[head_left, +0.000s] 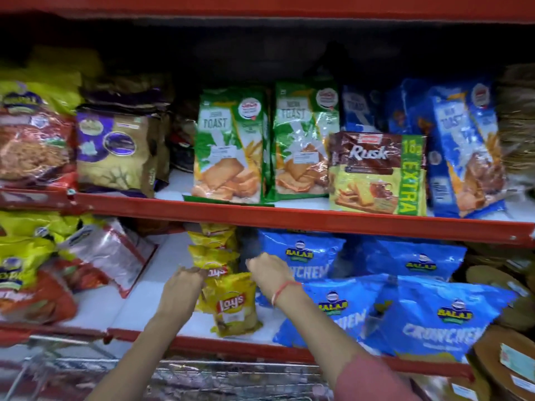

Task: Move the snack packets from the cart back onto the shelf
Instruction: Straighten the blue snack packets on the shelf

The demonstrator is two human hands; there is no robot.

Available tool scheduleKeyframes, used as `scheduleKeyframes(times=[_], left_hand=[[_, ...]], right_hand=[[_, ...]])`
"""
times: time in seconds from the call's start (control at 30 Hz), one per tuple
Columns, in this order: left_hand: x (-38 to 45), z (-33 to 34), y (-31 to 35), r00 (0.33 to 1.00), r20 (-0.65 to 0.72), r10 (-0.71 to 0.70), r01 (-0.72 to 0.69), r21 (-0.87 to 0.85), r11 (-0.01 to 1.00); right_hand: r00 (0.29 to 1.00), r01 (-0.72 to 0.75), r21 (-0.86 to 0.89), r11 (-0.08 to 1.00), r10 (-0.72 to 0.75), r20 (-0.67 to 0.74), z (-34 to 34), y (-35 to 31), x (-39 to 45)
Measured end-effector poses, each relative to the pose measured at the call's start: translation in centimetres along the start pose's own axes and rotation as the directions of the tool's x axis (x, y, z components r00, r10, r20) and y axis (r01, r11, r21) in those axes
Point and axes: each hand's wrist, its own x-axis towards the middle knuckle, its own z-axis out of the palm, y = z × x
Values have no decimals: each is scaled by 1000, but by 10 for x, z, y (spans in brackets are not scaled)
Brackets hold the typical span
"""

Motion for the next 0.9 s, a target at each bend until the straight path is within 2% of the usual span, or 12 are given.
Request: scheduleKeyframes(times=[0.13,0.27,0.4,0.53,0.67,0.73,0.8,0.9], left_hand=[[14,-2,-29,999,22,30,-28,-91,995],[22,-10,-54,999,-25,48,-49,-28,998],[25,-13,-67,998,11,70,-70,45,997],[23,-12,-65,995,63,73,-76,46,996],[10,-12,-35,997,-23,70,-71,-30,997],[3,-14,-7,995,-32,90,-94,-150,984],[1,-14,25,988,3,155,-147,-290,946],[2,-15,75,958,45,284,-250,-353,902]], right_hand=[[995,-88,65,994,85,44,8,-7,11],[996,-92,72,993,92,2,13,-25,19],[995,-104,63,993,104,6,19,-39,24],[995,-89,136,987,83,50,22,-32,17],[999,-36,269,962,45,-25,8,2,-12],[995,-68,310,948,89,-54,-2,28,-32],[992,-104,277,955,119,-37,-11,58,-53],[986,-165,151,975,160,44,-23,103,-80]])
